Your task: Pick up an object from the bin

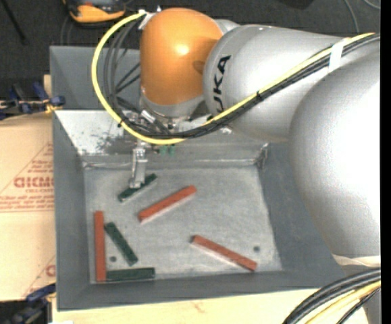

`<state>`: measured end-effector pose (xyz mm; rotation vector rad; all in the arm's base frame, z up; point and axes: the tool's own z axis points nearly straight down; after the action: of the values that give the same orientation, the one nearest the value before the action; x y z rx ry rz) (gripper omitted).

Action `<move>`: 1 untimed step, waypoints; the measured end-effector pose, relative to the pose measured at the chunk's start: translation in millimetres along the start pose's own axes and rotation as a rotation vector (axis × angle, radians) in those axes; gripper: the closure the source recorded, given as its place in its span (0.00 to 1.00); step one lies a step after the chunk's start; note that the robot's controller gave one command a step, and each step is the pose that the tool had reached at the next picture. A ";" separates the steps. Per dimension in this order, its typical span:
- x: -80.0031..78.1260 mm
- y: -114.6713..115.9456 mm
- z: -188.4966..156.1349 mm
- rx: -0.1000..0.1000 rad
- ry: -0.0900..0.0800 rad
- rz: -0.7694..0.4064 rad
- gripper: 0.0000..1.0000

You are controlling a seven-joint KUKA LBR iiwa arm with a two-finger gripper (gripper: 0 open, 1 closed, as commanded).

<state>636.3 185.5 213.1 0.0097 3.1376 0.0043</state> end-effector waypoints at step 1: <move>26.5 -20.2 55.8 -0.001 -0.004 0.019 0.00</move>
Offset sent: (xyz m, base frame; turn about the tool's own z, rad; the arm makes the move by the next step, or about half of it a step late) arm -0.0214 -0.0436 -0.1053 -0.0188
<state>610.0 165.6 157.1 0.0400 3.1334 0.0053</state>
